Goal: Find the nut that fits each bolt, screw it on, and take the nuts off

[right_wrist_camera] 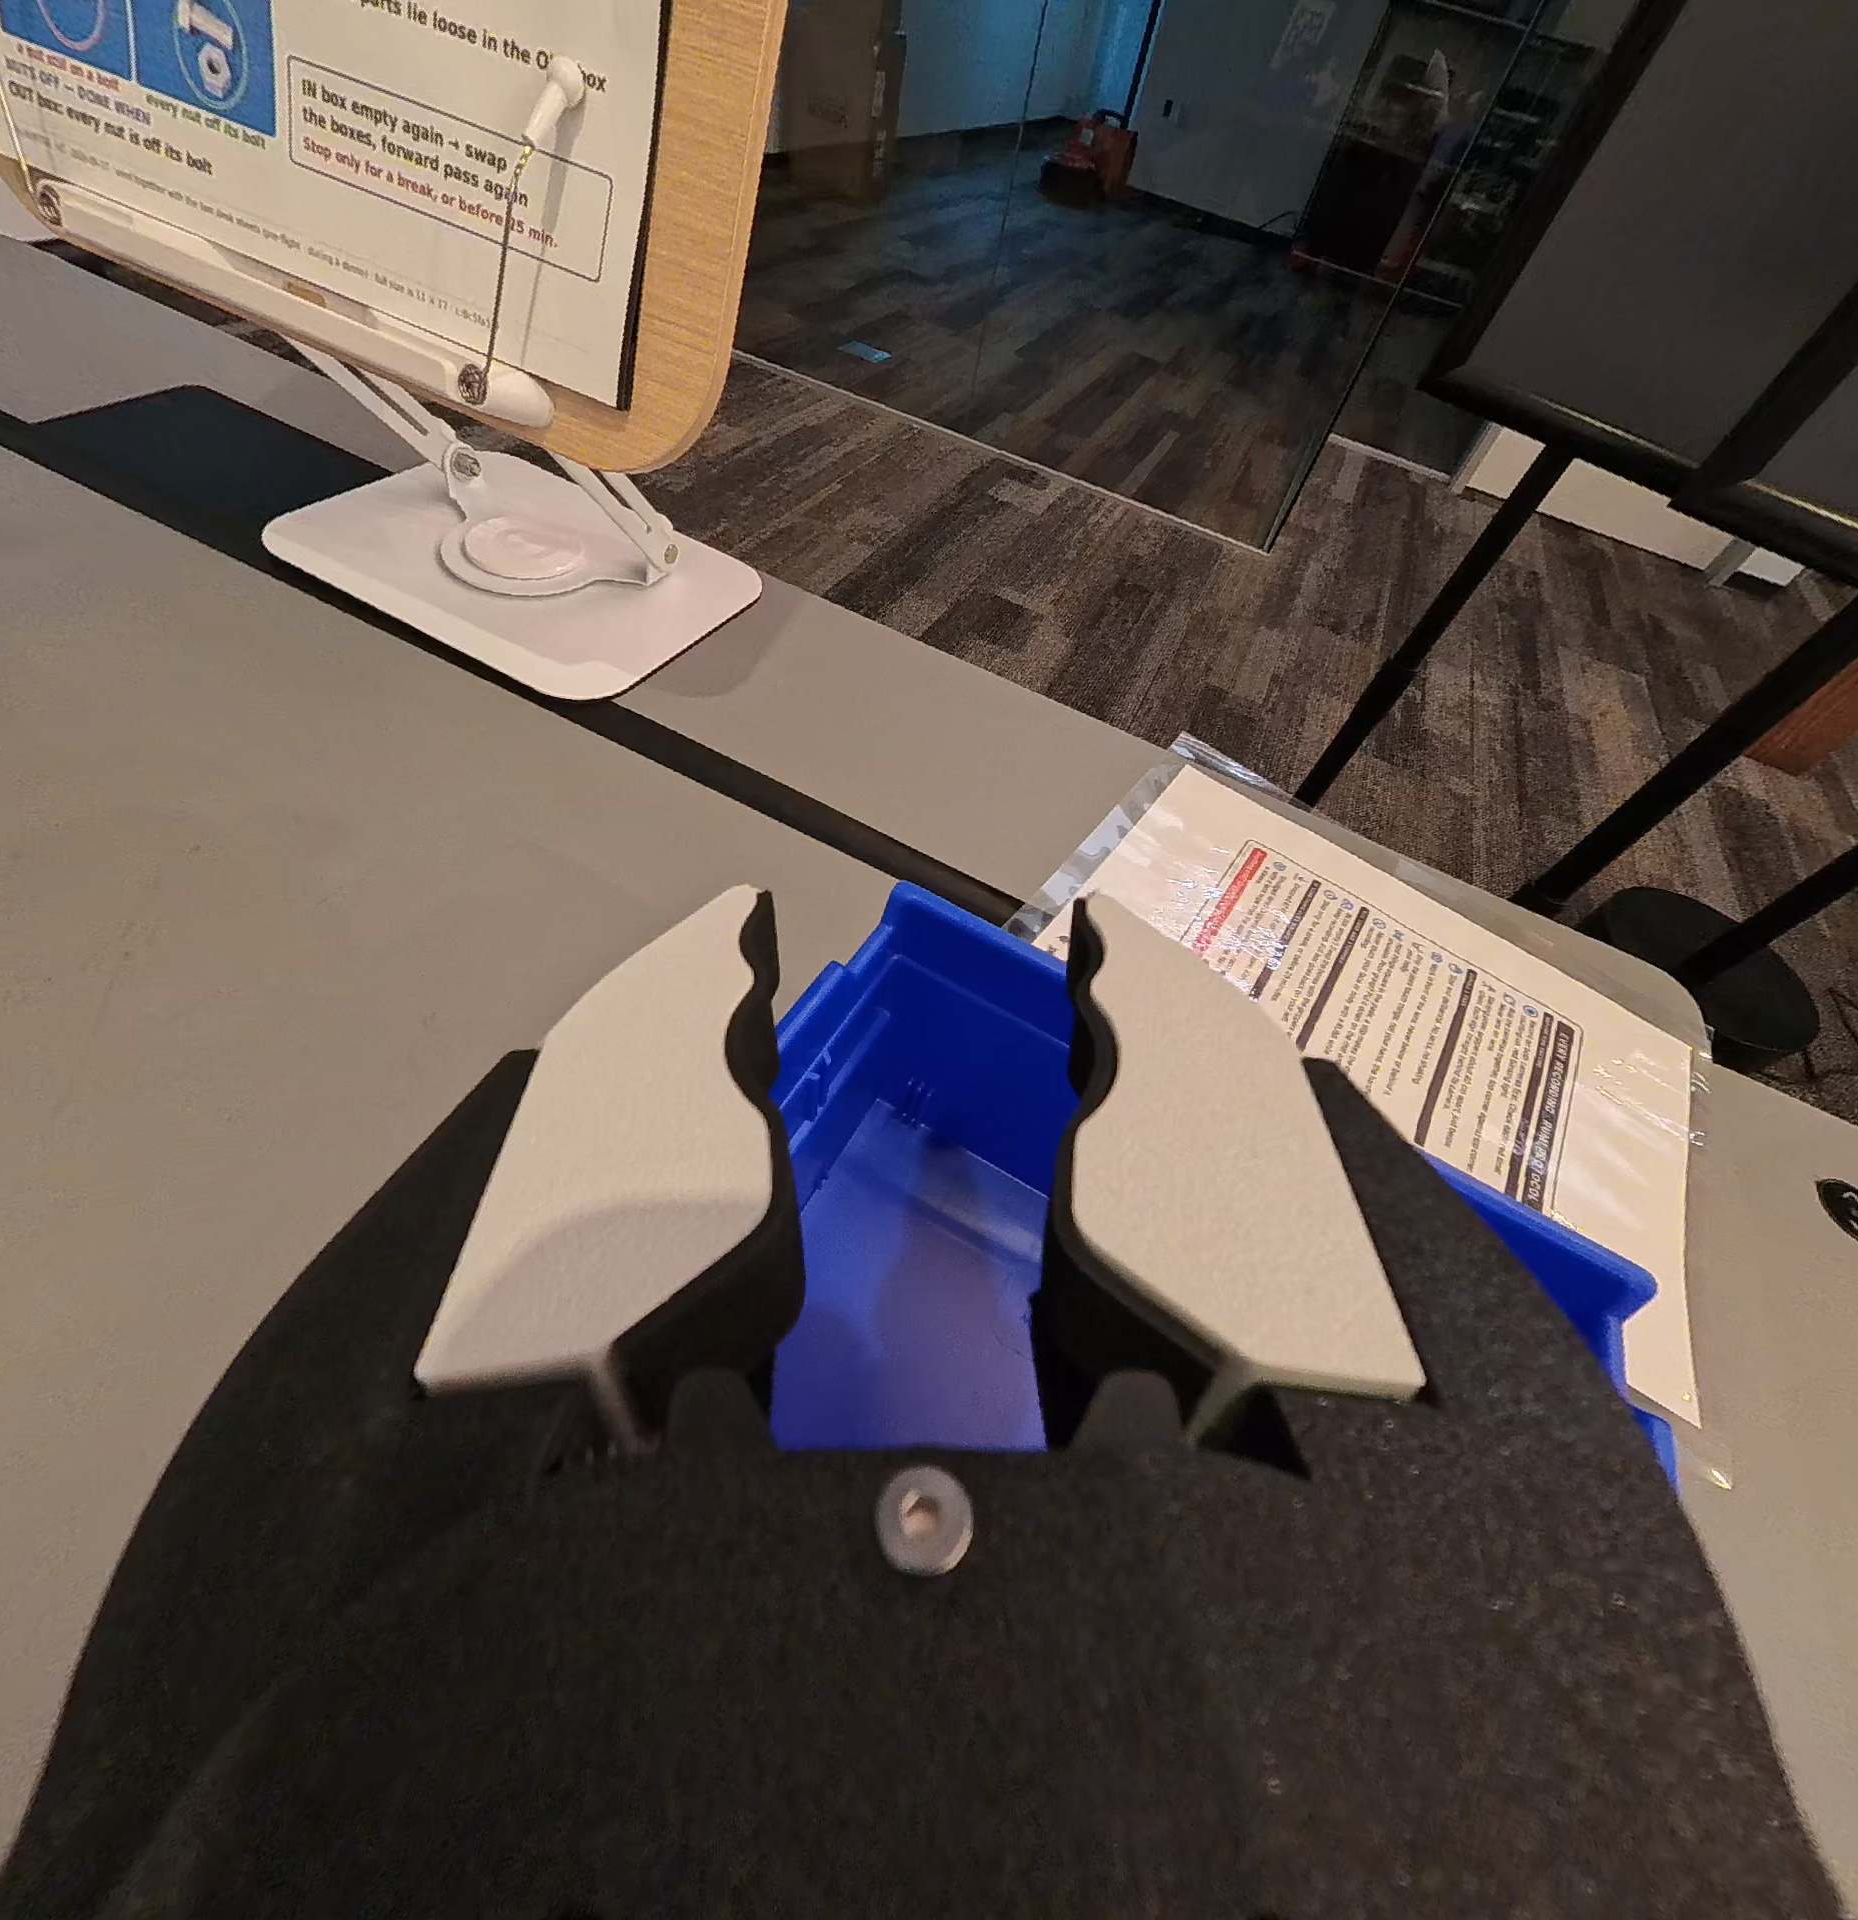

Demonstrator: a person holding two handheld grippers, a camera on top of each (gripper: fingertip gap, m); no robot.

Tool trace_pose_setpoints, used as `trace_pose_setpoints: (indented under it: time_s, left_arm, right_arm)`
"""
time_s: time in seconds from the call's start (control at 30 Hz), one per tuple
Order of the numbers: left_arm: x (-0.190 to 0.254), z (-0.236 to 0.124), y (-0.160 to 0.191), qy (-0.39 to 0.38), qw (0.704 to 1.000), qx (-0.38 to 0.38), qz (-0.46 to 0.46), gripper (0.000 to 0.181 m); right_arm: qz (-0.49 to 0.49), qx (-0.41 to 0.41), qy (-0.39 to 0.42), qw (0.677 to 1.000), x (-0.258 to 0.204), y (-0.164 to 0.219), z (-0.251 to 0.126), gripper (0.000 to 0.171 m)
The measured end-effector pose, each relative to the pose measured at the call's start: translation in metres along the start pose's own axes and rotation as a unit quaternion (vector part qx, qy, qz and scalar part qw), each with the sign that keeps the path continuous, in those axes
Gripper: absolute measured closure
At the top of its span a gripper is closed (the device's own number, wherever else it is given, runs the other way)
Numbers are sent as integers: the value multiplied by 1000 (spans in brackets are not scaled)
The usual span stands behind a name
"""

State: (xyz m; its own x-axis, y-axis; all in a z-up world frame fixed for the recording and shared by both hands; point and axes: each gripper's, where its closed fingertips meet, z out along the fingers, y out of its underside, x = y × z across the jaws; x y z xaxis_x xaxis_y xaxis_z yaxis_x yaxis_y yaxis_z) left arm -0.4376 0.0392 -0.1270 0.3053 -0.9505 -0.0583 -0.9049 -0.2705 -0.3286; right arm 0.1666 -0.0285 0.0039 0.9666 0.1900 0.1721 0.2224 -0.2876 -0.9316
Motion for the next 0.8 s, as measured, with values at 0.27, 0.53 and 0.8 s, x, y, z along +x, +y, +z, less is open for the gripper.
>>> trace_pose_setpoints:
  time_s: [0.27,0.53,0.8]
  left_arm:
    - [-1,1,3,10,999,31,9,170]
    - [3,2,-3,24,998,61,18,172]
    - [-3,4,1,16,998,66,11,167]
  right_arm:
    - [2,-3,-5,1000,-1,2,1,118]
    - [-5,-15,-10,1000,-5,6,4,118]
    - [-5,-16,-12,1000,-5,6,4,118]
